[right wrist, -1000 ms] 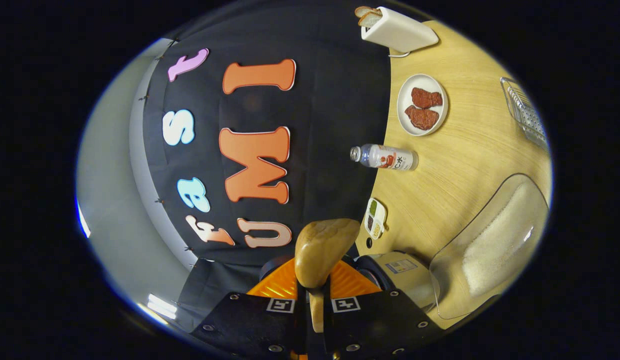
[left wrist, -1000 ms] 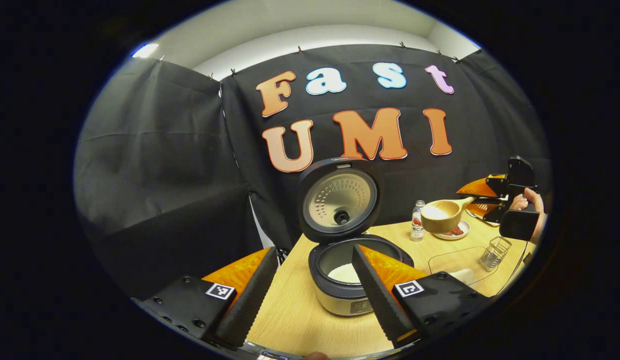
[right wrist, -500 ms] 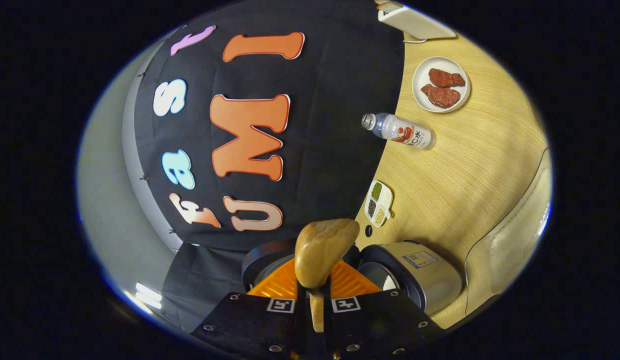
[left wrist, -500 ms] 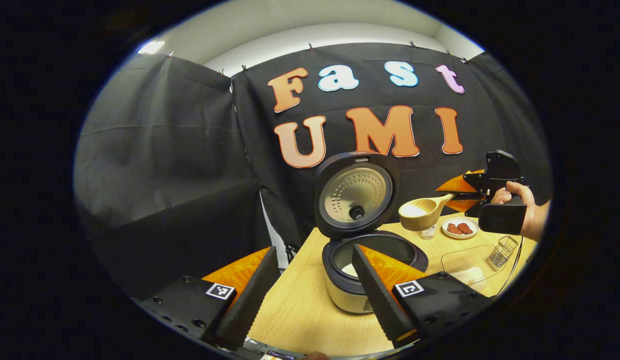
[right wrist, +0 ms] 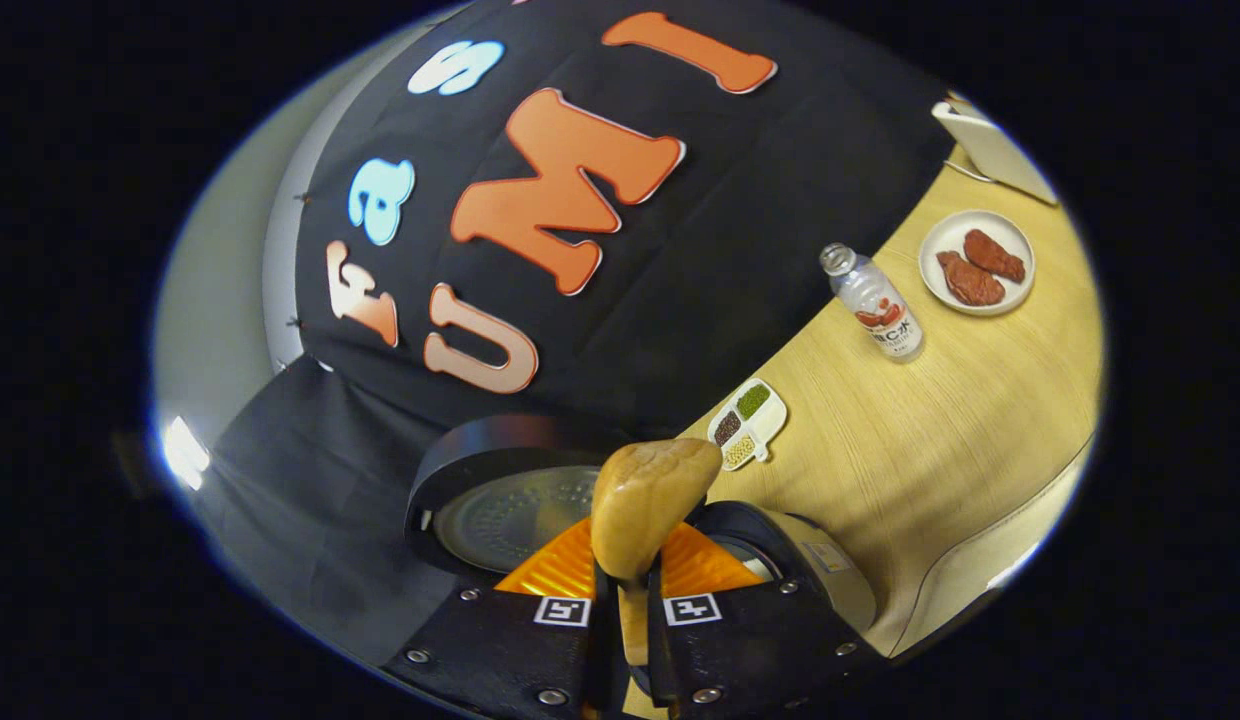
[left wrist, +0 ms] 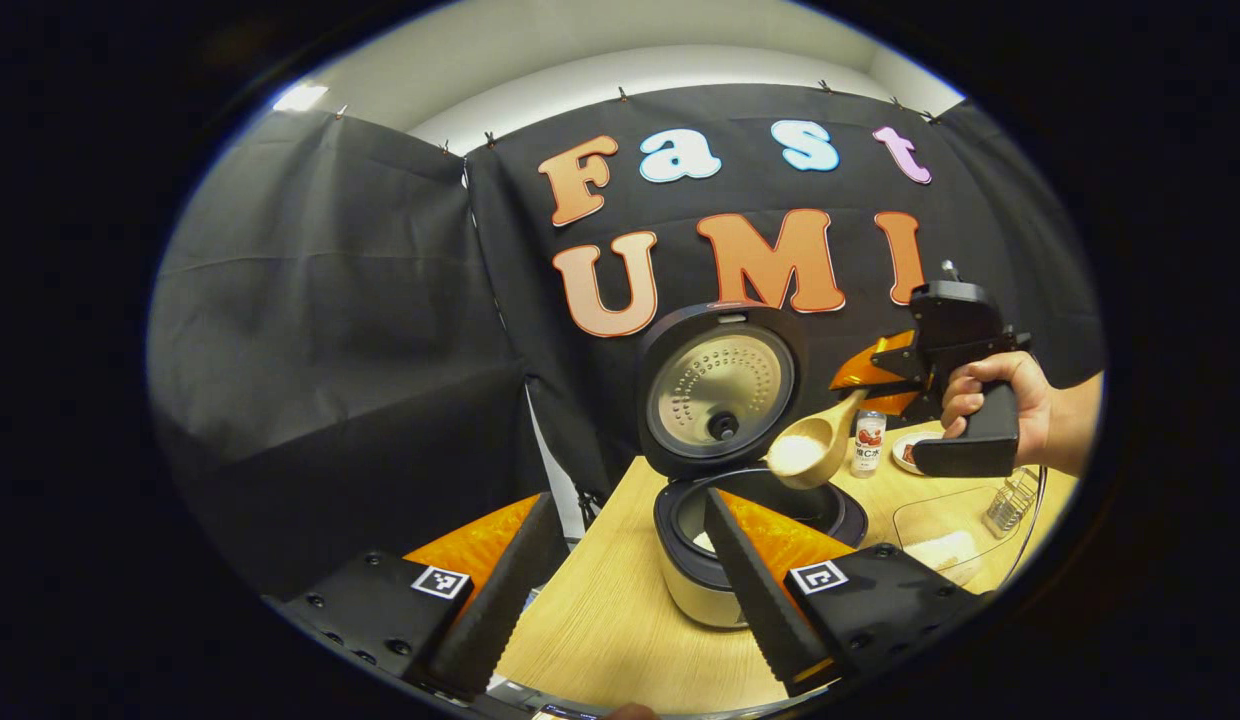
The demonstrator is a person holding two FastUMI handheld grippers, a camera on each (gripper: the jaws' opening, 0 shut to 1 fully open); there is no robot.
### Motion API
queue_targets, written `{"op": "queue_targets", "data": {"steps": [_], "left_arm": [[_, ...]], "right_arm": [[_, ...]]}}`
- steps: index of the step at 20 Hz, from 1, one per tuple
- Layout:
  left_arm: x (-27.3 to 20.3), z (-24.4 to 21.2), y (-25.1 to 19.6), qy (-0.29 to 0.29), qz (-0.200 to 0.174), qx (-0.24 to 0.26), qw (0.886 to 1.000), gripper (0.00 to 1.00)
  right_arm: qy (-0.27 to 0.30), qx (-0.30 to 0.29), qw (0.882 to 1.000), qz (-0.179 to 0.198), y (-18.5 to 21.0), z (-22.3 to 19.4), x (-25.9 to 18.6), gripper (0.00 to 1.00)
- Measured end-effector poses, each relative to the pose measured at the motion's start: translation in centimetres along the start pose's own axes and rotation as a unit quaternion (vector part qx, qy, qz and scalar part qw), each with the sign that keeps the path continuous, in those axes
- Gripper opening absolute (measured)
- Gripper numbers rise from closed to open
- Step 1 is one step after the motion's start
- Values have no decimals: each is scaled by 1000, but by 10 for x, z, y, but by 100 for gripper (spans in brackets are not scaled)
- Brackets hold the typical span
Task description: Close the left gripper, press the button to open the rice cooker; take a wooden spoon from the chopstick holder with the right hand, scoop a spoonful of rice and pour it into the rice cooker, then put the wooden spoon back into the chopstick holder.
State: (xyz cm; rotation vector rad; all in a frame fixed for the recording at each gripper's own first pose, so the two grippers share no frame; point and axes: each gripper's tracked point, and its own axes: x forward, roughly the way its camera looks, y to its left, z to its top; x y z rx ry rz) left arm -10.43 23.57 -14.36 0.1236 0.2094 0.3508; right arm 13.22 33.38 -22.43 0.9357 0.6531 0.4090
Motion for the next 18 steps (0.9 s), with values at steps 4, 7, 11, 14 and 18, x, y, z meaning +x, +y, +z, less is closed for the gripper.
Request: {"op": "queue_targets", "data": {"steps": [4, 7, 11, 14, 18], "left_arm": [[-2, -5, -3, 6, -2, -2, 1000, 94], [-2, -2, -1, 3, -2, -1, 1000, 100], [-5, -1, -2, 2, -4, -1, 1000, 100], [-5, 1, -5, 2, -7, -2, 1000, 94], [-7, -1, -6, 3, -12, -1, 1000, 94]], "right_arm": [[10, -109, 994, -10, 21, -17, 10, 13], [13, -157, 987, -11, 29, -24, 13, 13], [6, -180, 984, -13, 35, -22, 11, 12], [-4, -208, 978, -19, 38, -20, 9, 12], [-6, -243, 970, -21, 42, -21, 5, 12]]}}
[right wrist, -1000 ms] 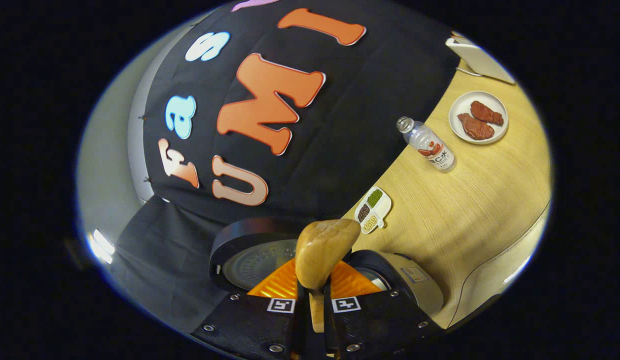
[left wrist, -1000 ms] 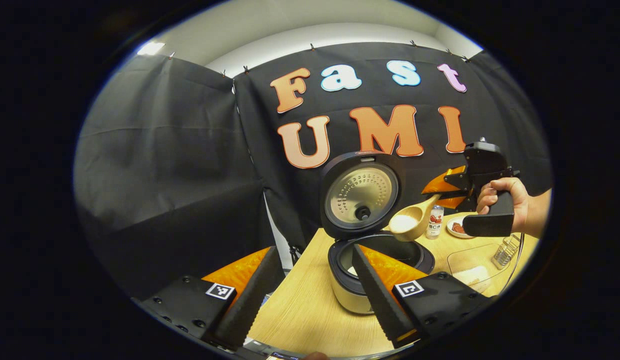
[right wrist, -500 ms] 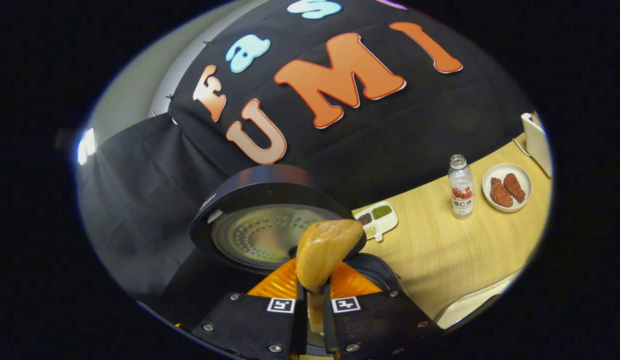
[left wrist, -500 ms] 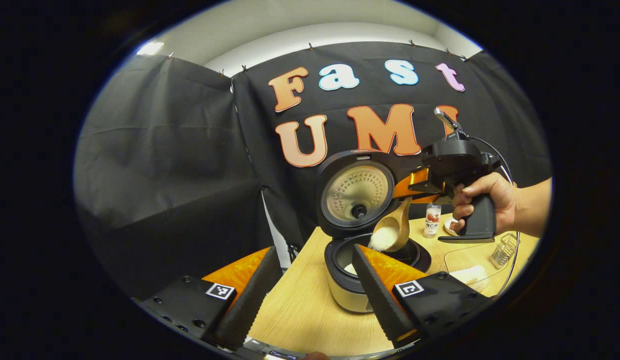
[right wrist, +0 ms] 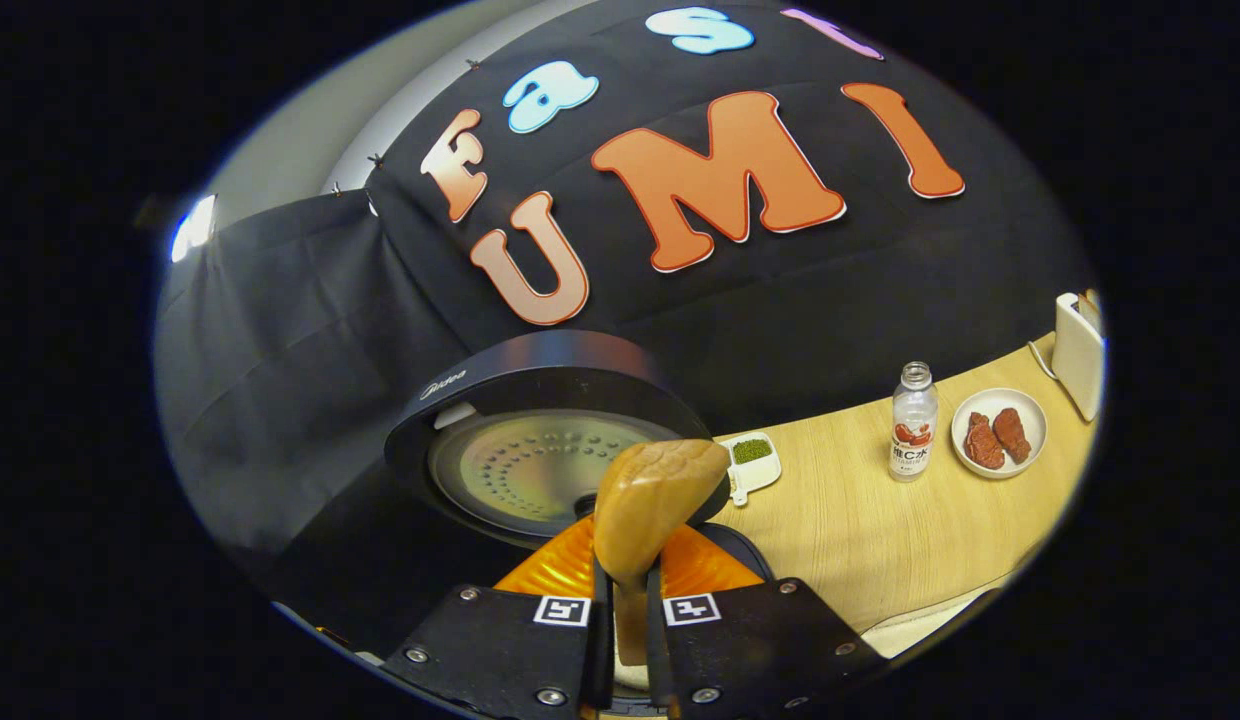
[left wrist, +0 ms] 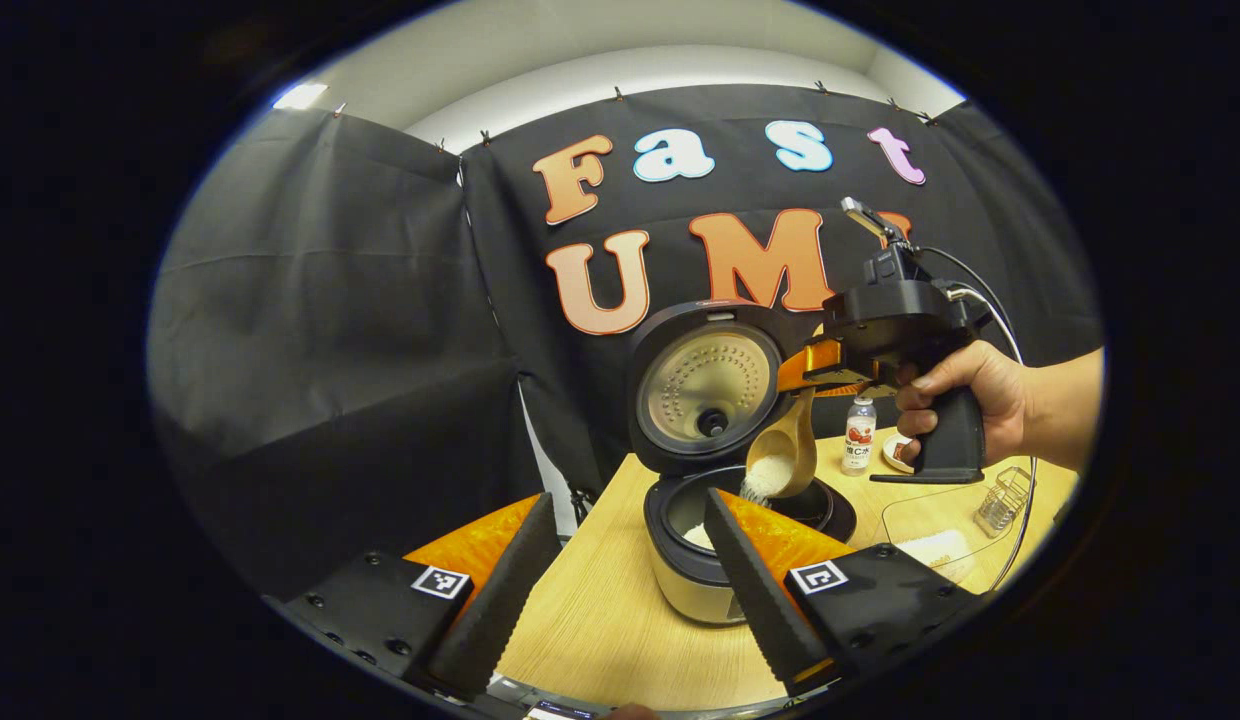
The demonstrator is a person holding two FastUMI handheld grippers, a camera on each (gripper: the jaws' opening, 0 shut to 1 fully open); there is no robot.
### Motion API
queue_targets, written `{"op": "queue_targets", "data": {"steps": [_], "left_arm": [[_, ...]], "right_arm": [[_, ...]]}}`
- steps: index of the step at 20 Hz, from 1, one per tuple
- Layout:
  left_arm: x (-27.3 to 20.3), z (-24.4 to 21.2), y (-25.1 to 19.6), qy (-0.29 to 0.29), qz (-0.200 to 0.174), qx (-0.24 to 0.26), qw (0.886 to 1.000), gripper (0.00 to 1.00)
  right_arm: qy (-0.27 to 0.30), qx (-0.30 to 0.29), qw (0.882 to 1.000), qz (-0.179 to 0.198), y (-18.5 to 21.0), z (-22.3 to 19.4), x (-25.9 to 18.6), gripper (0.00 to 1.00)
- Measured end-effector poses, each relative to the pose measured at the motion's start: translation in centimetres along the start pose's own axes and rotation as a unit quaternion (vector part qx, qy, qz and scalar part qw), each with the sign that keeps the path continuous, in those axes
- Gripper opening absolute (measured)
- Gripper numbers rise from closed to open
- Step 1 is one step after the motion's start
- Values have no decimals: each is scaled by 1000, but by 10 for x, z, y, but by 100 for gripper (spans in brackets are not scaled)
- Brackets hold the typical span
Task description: Close the left gripper, press the button to open the rice cooker; take a wooden spoon from the chopstick holder with the right hand, scoop a spoonful of rice and pour it into the rice cooker, then put the wooden spoon back into the chopstick holder.
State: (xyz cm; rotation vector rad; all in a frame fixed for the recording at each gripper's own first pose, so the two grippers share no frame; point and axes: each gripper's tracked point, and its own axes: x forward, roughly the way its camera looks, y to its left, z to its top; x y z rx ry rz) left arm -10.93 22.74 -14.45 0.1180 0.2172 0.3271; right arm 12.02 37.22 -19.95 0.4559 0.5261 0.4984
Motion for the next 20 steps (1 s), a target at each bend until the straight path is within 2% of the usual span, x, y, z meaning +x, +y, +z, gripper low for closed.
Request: {"op": "queue_targets", "data": {"steps": [1, 8, 9, 10, 11, 12, 17, 18, 20], "left_arm": [[-2, -1, 0, 1, -1, 1, 1000, 100], [-4, 0, -3, 2, -4, 3, 1000, 100], [-5, -1, -3, 3, -4, 4, 1000, 94], [-5, -1, -3, 3, -3, 5, 1000, 100], [-6, -1, -2, 3, -3, 5, 1000, 94], [-5, 0, -2, 3, -2, 6, 1000, 100], [-6, -3, -6, 6, -5, 8, 1000, 100], [-6, -2, -7, 6, -6, 9, 1000, 94], [-5, -2, -6, 7, -6, 9, 1000, 94]], "right_arm": [[-1, -7, 1000, -1, 1, 0, -2, 12], [-16, -90, 996, 1, 14, 2, -8, 12], [-20, -93, 996, 4, 17, 4, -9, 12], [-20, -93, 995, 7, 19, 3, -10, 12], [-22, -97, 995, 8, 20, 4, -10, 12], [-23, -103, 994, 9, 21, 6, -11, 12], [-24, -153, 988, 18, 26, 3, -10, 12], [-21, -156, 987, 22, 28, 1, -10, 12], [-16, -175, 984, 27, 30, -2, -9, 12]]}}
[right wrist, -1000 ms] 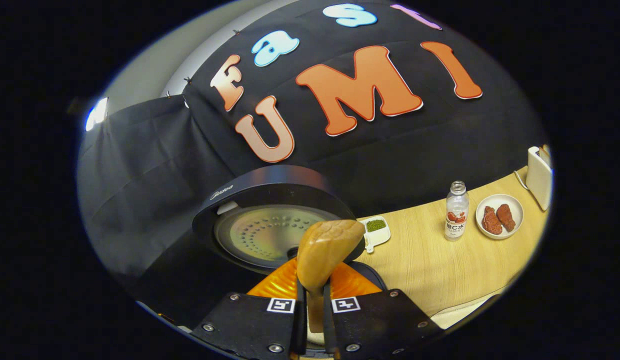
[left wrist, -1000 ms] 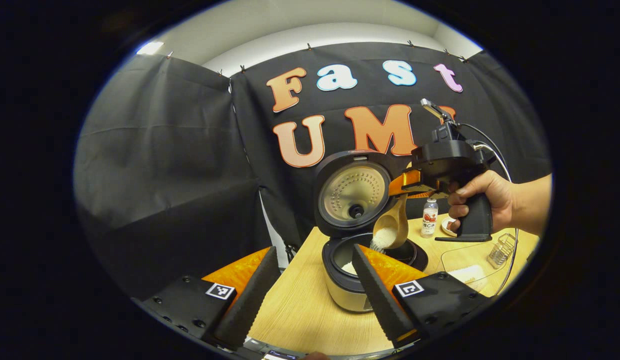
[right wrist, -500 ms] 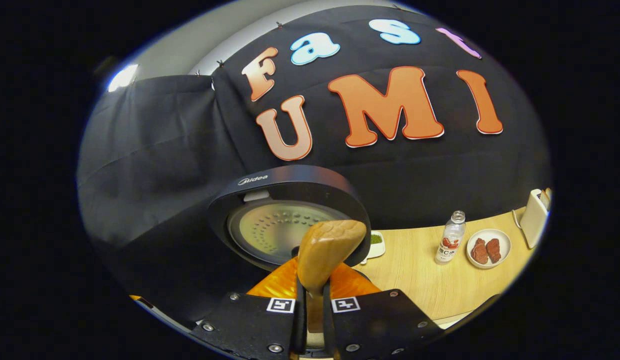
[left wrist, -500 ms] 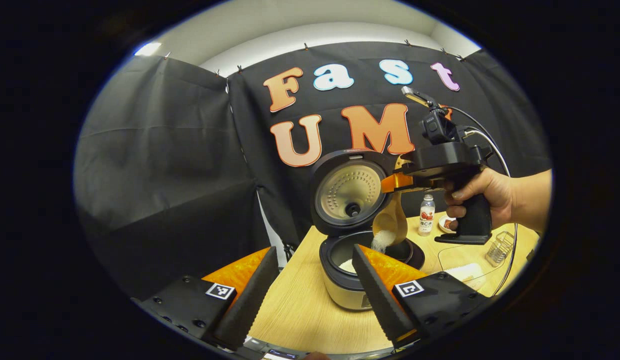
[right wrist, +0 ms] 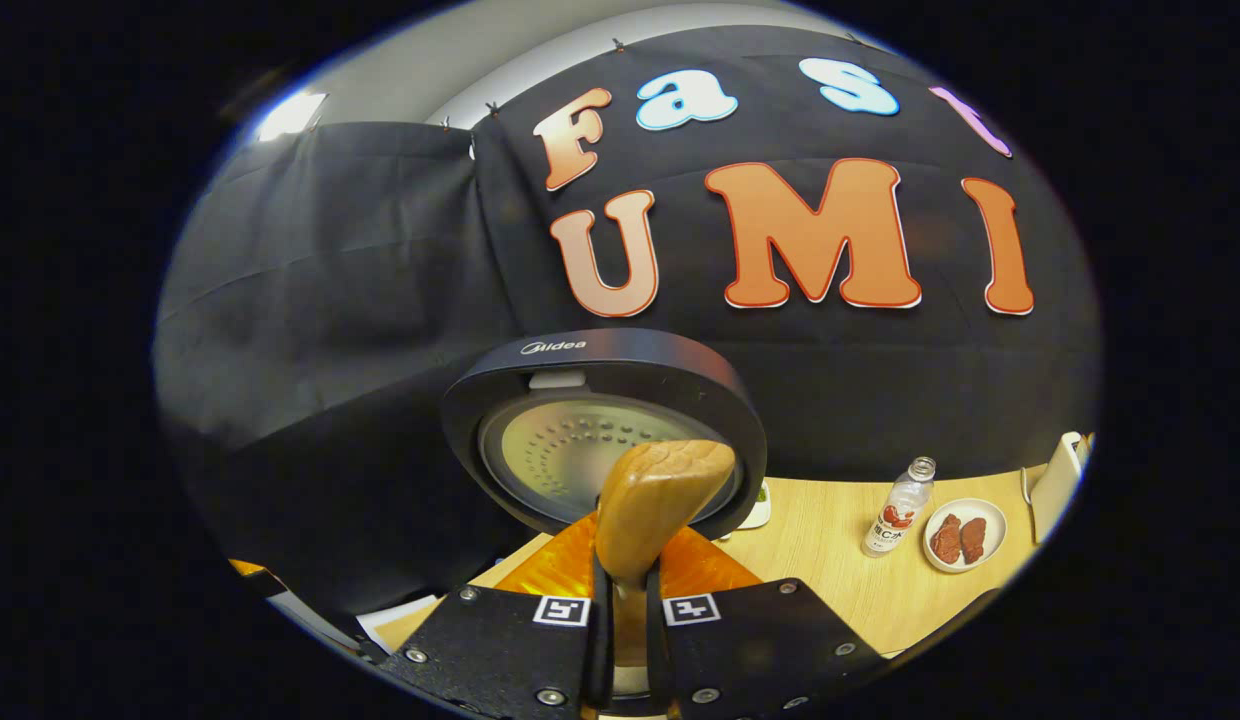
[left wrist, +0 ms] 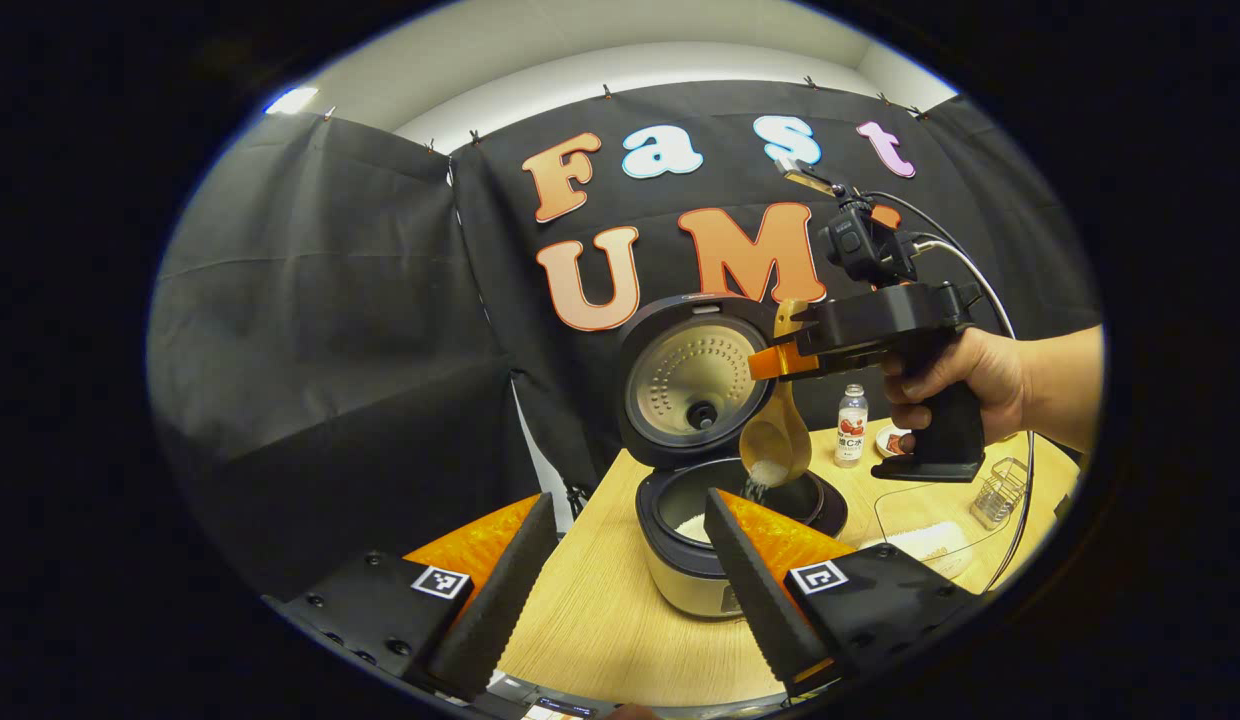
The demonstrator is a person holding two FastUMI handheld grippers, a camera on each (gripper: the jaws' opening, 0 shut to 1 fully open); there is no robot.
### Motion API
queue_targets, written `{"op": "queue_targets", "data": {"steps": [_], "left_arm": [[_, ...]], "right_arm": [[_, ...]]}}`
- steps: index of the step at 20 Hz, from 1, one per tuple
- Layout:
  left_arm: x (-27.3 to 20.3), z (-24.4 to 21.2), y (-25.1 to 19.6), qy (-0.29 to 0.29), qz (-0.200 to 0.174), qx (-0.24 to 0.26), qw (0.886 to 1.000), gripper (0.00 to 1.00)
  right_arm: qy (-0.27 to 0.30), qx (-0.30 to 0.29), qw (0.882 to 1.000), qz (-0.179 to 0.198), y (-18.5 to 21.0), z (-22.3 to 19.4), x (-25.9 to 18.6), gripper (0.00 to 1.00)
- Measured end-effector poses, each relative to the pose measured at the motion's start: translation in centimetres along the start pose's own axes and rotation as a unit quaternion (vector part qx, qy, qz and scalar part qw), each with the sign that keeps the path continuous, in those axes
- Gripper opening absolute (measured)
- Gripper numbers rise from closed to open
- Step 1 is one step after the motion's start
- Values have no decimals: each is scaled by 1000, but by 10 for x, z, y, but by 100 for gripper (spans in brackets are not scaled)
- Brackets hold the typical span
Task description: Close the left gripper, press the button to open the rice cooker; take a wooden spoon from the chopstick holder with the right hand, scoop a spoonful of rice and pour it into the rice cooker, then put the wooden spoon back into the chopstick holder.
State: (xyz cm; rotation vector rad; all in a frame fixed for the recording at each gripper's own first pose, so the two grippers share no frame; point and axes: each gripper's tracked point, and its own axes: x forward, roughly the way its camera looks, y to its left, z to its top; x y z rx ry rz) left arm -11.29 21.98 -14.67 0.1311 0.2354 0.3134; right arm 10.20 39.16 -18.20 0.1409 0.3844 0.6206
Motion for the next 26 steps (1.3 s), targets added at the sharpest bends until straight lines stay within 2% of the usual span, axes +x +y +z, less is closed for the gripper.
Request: {"op": "queue_targets", "data": {"steps": [1, 4, 5, 6, 7, 11, 12, 17, 18, 19, 20, 23, 26], "left_arm": [[-1, -1, 0, 0, 0, 0, 1000, 100], [1, -1, -2, 2, 0, 0, 1000, 100], [2, -2, -2, 3, -1, 0, 1000, 94], [3, -2, -2, 3, 0, 0, 1000, 94], [1, -2, -2, 3, 0, 1, 1000, 100], [4, -3, -3, 6, 2, 0, 1000, 100], [3, -2, -3, 6, 2, 1, 1000, 94], [-1, -4, -7, 8, 1, 4, 1000, 94], [0, -5, -8, 9, 1, 3, 1000, 100], [0, -5, -8, 10, 1, 2, 1000, 94], [1, -4, -9, 10, 2, 4, 1000, 100], [-1, 1, -11, 6, 0, 8, 1000, 100], [0, 0, -16, 7, -3, 11, 1000, 100]], "right_arm": [[2, -16, 1000, 4, 2, -2, 0, 12], [4, -66, 998, 20, 14, -6, 0, 13], [5, -77, 997, 27, 18, -7, 0, 13], [6, -85, 996, 30, 21, -8, 0, 13], [5, -96, 995, 34, 24, -9, 0, 13], [6, -138, 989, 43, 30, -15, 0, 13], [5, -134, 990, 45, 30, -16, 1, 12], [-3, -46, 998, 36, 14, -6, -1, 12], [-4, -18, 999, 34, 9, -4, -3, 12], [-3, 19, 999, 34, 2, -3, -4, 13], [-3, 63, 997, 34, -5, -2, -8, 13], [-8, 181, 983, 27, -36, 3, -19, 13], [-22, 251, 968, 12, -73, 5, -42, 13]]}}
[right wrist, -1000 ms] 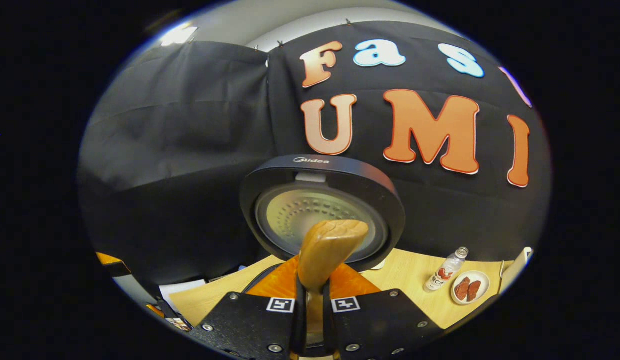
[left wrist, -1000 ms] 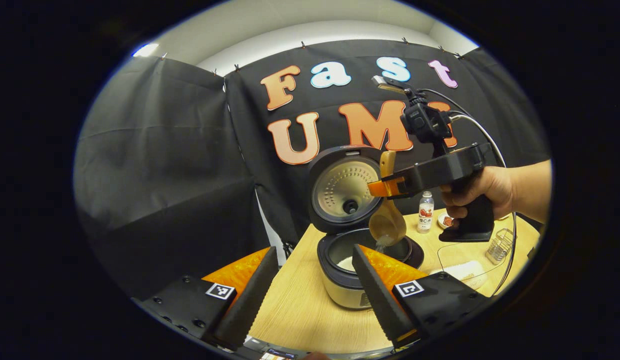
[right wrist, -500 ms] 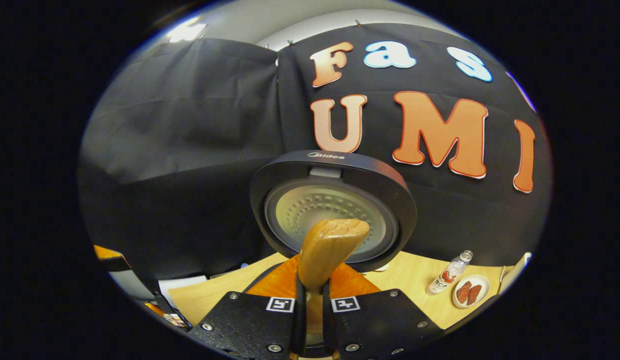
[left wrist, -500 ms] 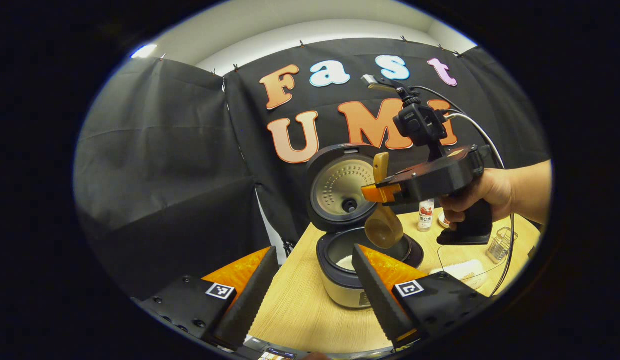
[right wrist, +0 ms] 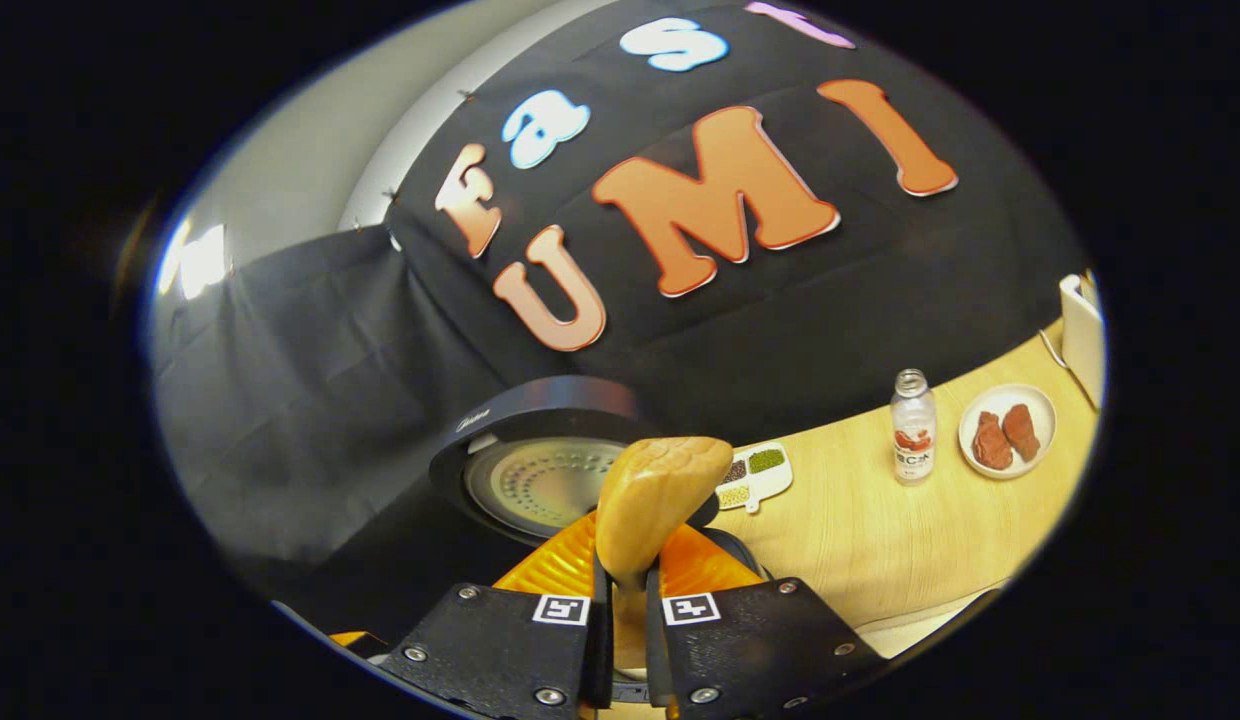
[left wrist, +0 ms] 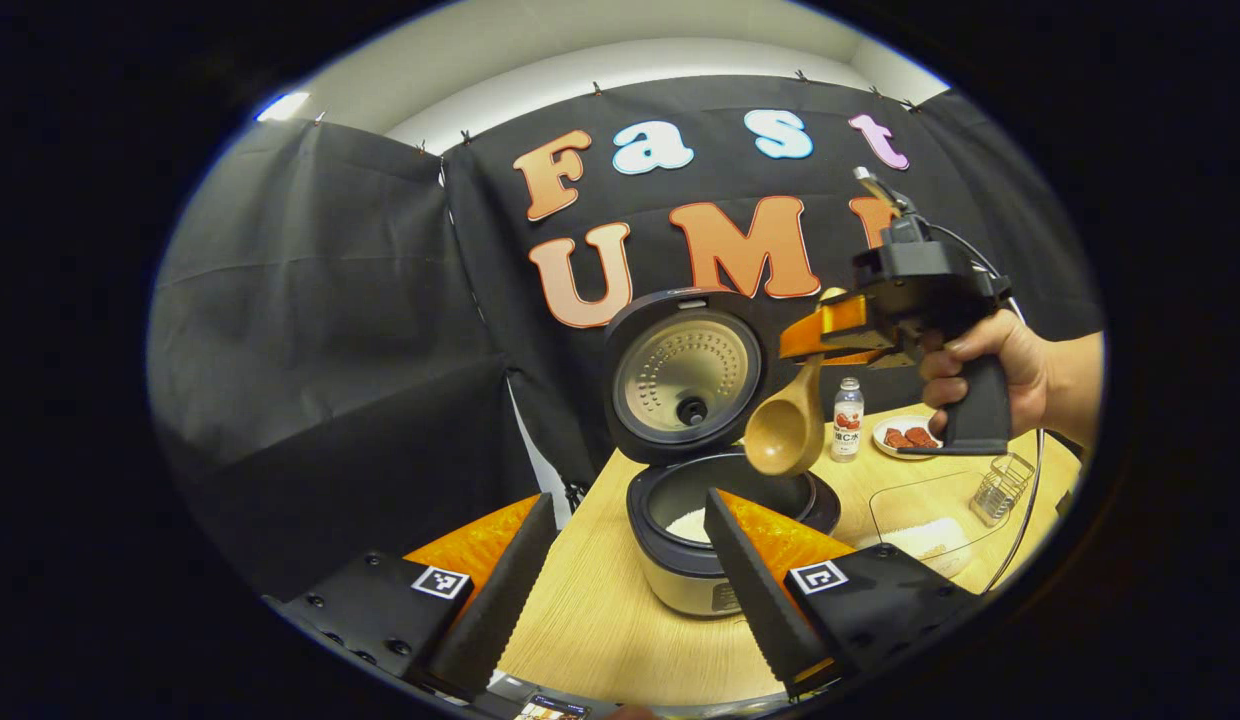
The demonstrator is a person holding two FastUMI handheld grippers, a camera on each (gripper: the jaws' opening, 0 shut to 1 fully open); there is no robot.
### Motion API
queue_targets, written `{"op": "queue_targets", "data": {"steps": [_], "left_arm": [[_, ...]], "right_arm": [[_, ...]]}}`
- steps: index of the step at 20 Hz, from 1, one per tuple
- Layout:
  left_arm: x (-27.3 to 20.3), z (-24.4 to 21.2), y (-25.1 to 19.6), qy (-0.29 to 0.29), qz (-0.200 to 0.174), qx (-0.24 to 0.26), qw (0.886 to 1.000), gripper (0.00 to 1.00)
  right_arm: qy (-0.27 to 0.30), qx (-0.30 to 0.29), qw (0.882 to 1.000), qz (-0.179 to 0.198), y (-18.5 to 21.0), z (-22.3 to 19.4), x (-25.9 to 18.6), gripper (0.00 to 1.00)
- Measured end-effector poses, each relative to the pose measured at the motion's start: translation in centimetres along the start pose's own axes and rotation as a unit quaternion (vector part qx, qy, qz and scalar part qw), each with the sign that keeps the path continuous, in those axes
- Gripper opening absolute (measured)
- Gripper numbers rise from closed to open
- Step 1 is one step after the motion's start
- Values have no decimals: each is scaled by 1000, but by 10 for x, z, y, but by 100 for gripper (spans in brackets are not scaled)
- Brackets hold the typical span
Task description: Close the left gripper, press the button to open the rice cooker; take a wooden spoon from the chopstick holder with the right hand, scoop a spoonful of rice and pour it into the rice cooker, then put the wooden spoon back into the chopstick holder.
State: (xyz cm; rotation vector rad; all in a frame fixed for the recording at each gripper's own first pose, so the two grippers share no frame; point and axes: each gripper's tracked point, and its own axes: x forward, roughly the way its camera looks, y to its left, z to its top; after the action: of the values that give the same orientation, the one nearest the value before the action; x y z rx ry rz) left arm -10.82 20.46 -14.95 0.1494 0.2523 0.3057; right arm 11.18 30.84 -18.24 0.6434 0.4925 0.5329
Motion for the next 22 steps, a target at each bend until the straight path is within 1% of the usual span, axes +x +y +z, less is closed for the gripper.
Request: {"op": "queue_targets", "data": {"steps": [3, 6, 7, 9, 10, 11, 12, 14, 15, 16, 19, 20, 21, 22], "left_arm": [[1, 2, -7, 2, -5, 2, 1000, 100], [4, 5, -19, 0, -13, 6, 1000, 100], [3, 7, -24, -1, -17, 9, 1000, 94], [3, 9, -35, -4, -25, 13, 1000, 94], [3, 11, -40, -4, -29, 14, 999, 100], [3, 10, -45, -3, -33, 13, 999, 100], [4, 10, -51, 0, -37, 10, 999, 94], [4, 10, -57, 3, -41, 7, 999, 94], [3, 12, -60, 3, -43, 8, 999, 100], [4, 14, -65, 3, -44, 9, 999, 100], [2, 17, -72, 2, -46, 13, 999, 100], [3, 17, -74, 2, -45, 14, 999, 94], [1, 17, -76, 4, -45, 15, 999, 100], [1, 19, -78, 5, -43, 17, 999, 94]], "right_arm": [[-15, 66, 998, -4, -24, 15, -29, 12], [-34, 103, 994, -19, -53, 29, -59, 13], [-43, 106, 993, -30, -67, 35, -71, 13], [-59, 102, 991, -65, -96, 45, -97, 13], [-66, 100, 989, -85, -117, 48, -111, 12], [-69, 97, 987, -107, -137, 50, -123, 12], [-74, 98, 984, -129, -157, 52, -138, 13], [-85, 96, 977, -168, -191, 55, -164, 12], [-89, 89, 974, -187, -207, 57, -177, 12], [-94, 82, 970, -208, -223, 57, -190, 13], [-101, 44, 957, -268, -269, 62, -219, 13], [-99, 30, 952, -288, -284, 62, -227, 13], [-92, 10, 948, -304, -300, 60, -232, 13], [-85, -4, 945, -316, -311, 56, -235, 13]]}}
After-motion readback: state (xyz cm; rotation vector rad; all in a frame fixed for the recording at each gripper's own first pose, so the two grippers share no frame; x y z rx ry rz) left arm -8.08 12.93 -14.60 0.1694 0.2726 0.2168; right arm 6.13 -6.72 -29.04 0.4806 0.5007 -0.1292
